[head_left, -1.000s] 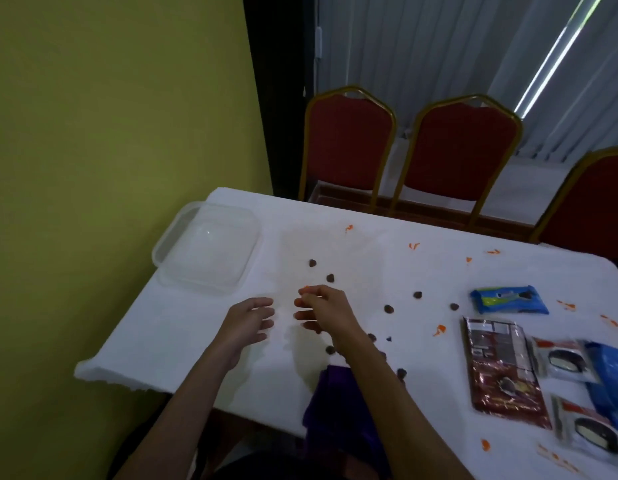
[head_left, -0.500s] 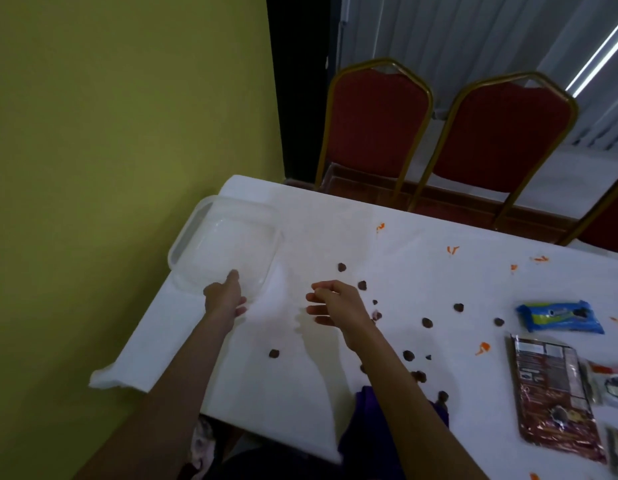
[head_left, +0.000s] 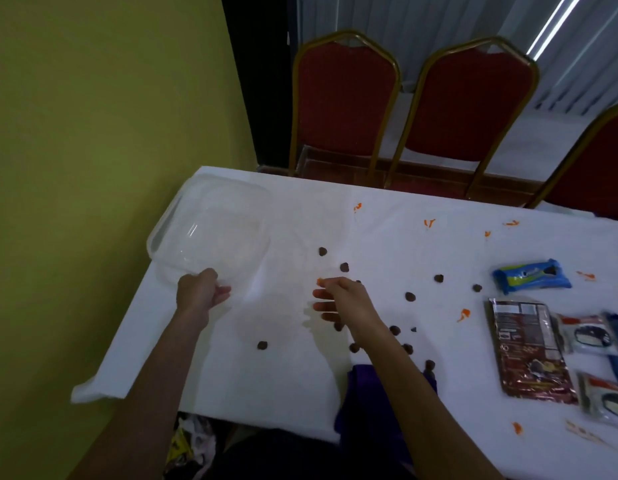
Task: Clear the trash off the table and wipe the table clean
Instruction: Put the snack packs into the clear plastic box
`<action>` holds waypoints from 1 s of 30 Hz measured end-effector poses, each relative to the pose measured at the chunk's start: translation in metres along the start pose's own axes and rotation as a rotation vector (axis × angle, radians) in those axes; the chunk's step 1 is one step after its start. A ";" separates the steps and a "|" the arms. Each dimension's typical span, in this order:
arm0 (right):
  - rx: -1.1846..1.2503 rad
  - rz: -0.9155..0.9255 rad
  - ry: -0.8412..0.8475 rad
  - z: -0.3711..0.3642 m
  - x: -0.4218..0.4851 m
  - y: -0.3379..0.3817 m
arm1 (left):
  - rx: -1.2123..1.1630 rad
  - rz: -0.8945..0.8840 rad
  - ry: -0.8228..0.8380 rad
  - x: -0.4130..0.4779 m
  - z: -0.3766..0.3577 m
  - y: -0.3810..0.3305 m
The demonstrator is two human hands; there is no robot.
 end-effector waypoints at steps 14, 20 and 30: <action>0.240 0.009 -0.147 0.146 -0.060 -0.050 | 0.348 -0.197 0.482 -0.155 -0.051 0.075; 0.180 -0.023 -0.094 0.188 -0.091 -0.095 | 0.516 -0.302 0.543 -0.197 -0.064 0.098; -0.055 -0.083 -0.189 0.183 -0.108 -0.153 | 0.771 -0.426 0.511 -0.222 -0.074 0.134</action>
Point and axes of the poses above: each hand's wrist, its own x-axis towards the middle knuckle, its own z-axis out of the back of the hand, y = z × x, the point moved 6 cm from there along x, towards the middle knuckle, and after that the axes turned 6 degrees about -z, right-handed, at the moved point
